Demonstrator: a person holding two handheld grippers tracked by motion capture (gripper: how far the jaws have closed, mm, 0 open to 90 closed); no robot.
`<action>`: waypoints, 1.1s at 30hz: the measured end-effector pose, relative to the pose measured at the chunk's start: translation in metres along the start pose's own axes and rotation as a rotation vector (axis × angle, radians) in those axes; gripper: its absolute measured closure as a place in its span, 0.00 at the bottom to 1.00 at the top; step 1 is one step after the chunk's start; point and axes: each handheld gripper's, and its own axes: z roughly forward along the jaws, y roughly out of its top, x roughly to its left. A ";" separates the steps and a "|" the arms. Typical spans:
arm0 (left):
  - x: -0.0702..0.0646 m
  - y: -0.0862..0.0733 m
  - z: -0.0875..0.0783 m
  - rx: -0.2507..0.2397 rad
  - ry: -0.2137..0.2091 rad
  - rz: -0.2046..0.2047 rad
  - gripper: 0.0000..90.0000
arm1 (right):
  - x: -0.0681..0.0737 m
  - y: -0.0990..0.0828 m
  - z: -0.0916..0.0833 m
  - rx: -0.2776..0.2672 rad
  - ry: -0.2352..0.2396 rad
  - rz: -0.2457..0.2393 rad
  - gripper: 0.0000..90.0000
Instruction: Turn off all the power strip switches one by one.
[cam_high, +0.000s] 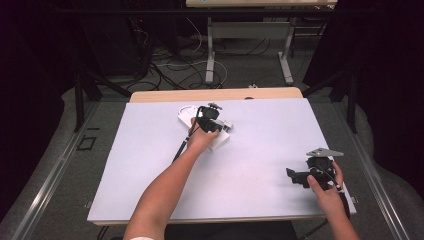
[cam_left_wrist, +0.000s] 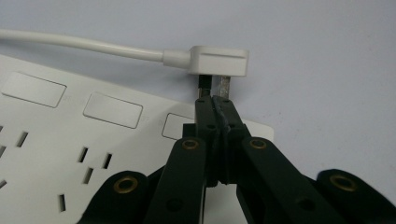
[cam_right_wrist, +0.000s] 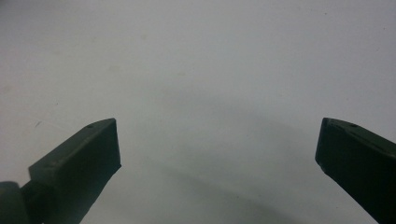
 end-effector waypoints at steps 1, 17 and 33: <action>-0.001 -0.001 0.001 -0.009 -0.006 -0.019 1.00 | 0.000 0.000 0.000 -0.001 0.003 -0.001 0.00; 0.000 -0.003 0.002 -0.009 -0.011 -0.016 1.00 | 0.001 0.000 -0.001 -0.001 0.008 -0.002 0.00; -0.003 -0.003 -0.001 -0.007 0.005 -0.012 1.00 | 0.001 0.000 0.001 -0.001 0.016 -0.006 0.00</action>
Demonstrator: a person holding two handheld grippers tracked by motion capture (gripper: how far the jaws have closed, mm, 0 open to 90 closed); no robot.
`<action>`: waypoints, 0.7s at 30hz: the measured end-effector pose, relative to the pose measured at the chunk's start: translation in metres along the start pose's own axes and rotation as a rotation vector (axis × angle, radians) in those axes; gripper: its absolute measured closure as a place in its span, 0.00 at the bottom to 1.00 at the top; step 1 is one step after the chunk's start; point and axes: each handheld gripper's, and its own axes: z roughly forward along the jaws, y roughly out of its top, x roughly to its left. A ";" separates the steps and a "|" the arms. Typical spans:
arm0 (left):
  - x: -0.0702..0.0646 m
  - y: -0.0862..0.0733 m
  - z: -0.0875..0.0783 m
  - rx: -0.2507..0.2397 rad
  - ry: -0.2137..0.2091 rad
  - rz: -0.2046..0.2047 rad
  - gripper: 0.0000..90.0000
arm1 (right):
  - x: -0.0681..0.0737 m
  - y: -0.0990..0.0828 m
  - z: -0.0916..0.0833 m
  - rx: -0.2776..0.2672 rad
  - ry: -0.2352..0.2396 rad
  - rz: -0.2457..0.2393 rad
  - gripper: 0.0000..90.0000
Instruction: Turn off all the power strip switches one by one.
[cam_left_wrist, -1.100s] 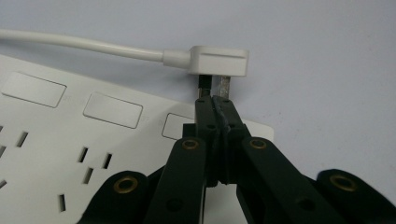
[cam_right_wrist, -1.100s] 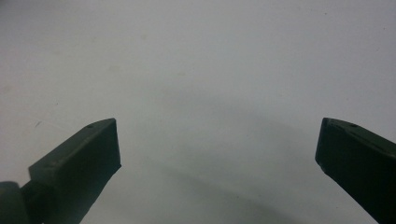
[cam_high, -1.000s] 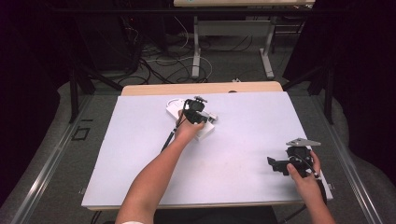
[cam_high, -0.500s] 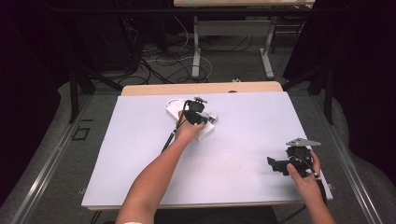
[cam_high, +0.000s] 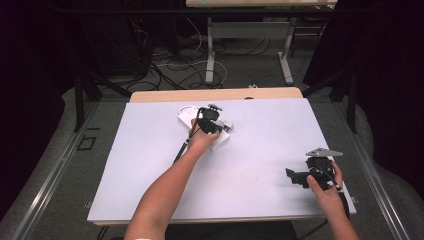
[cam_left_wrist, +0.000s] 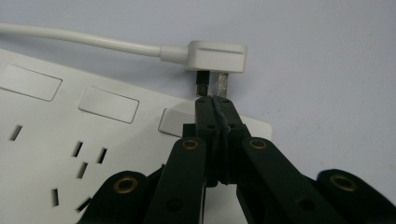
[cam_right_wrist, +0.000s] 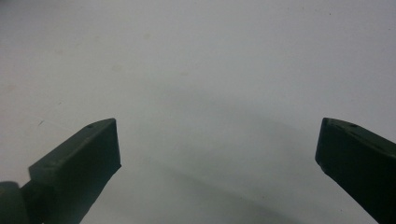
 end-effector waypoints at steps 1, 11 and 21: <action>-0.001 -0.001 -0.001 -0.004 -0.001 -0.017 1.00 | -0.001 0.000 0.000 -0.001 0.001 -0.003 0.00; -0.004 -0.003 -0.022 -0.022 -0.001 -0.013 1.00 | -0.001 0.000 -0.001 -0.007 0.006 -0.005 0.00; -0.005 -0.010 -0.046 -0.056 -0.035 -0.048 0.94 | -0.001 0.001 0.000 -0.016 0.005 -0.006 0.00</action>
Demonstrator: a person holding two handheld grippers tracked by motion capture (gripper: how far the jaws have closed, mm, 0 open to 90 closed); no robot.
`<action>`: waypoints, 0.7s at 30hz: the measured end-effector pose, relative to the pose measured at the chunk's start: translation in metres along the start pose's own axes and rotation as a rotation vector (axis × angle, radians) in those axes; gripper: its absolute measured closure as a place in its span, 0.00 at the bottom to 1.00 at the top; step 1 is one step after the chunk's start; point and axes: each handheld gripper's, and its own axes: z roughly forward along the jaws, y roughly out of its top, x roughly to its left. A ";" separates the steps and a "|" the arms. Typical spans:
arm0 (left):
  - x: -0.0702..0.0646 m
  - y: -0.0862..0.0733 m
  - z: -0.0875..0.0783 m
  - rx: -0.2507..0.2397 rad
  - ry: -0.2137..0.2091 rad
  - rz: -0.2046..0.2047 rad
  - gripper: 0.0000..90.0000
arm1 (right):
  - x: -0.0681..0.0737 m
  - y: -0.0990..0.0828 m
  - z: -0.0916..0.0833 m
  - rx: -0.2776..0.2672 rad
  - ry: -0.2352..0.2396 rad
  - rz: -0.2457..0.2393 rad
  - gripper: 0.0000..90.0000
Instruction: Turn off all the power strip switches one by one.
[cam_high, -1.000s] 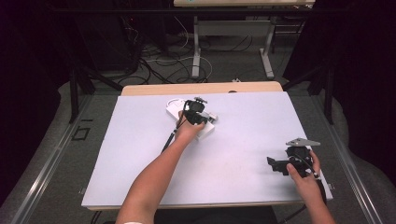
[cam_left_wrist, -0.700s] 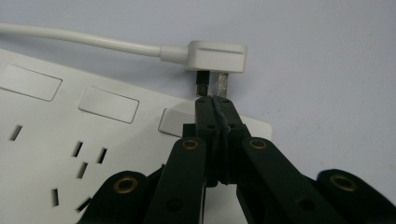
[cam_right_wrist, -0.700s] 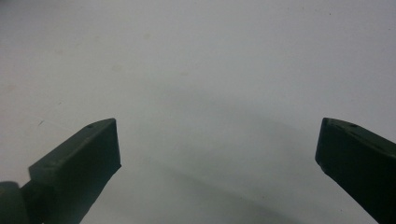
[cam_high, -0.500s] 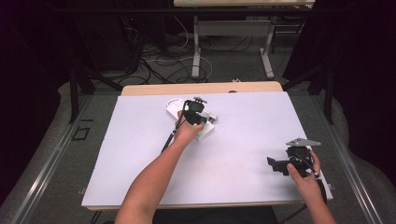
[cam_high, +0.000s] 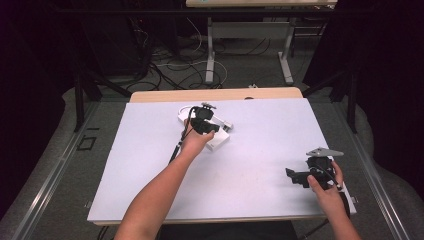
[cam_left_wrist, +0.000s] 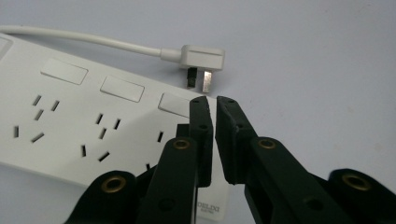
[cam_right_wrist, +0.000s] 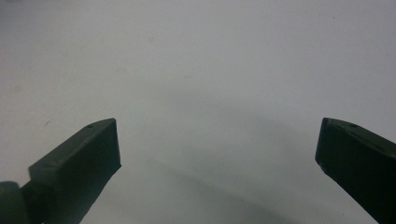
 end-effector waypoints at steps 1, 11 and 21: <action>0.000 -0.001 -0.003 -0.002 -0.002 0.002 0.94 | 0.000 0.000 -0.001 0.007 0.008 0.006 0.00; 0.003 -0.019 -0.027 -0.028 -0.036 -0.016 0.84 | 0.001 0.000 -0.002 0.007 0.011 -0.002 0.00; 0.004 -0.036 -0.052 -0.061 -0.063 -0.032 0.66 | 0.003 0.000 -0.001 0.009 0.013 -0.009 0.00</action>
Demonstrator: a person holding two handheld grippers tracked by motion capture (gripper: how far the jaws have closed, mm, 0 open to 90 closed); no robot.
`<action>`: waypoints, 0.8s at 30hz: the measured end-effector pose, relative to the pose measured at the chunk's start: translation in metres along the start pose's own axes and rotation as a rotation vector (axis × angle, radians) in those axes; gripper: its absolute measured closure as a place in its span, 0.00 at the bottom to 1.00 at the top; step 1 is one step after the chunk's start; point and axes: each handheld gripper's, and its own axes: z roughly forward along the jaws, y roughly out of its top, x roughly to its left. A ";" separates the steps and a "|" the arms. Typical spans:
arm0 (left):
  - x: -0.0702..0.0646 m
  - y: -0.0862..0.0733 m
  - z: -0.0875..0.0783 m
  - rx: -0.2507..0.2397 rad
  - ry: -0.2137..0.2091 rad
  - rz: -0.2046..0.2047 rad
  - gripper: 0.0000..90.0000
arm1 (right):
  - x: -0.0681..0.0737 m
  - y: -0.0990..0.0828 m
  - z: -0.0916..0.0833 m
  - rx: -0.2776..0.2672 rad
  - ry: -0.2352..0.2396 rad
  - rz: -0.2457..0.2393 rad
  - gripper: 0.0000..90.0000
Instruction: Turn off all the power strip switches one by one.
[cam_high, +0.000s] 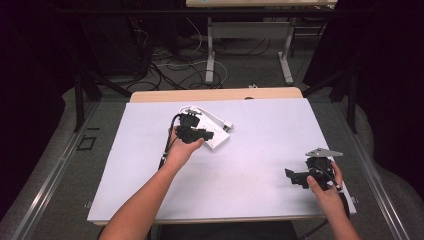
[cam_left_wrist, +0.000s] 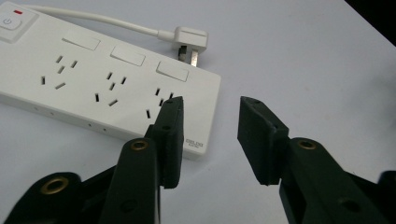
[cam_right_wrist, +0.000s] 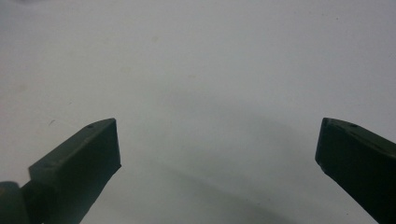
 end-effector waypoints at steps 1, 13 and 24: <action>0.000 -0.002 -0.002 -0.003 -0.004 -0.005 0.64 | 0.000 0.000 0.000 0.001 0.000 -0.001 0.00; 0.011 -0.028 -0.031 -0.046 0.031 -0.004 0.45 | 0.001 -0.001 0.001 0.002 -0.001 0.003 0.00; 0.030 -0.059 -0.057 -0.091 0.058 -0.037 0.40 | 0.003 0.000 0.001 0.006 -0.004 -0.005 0.00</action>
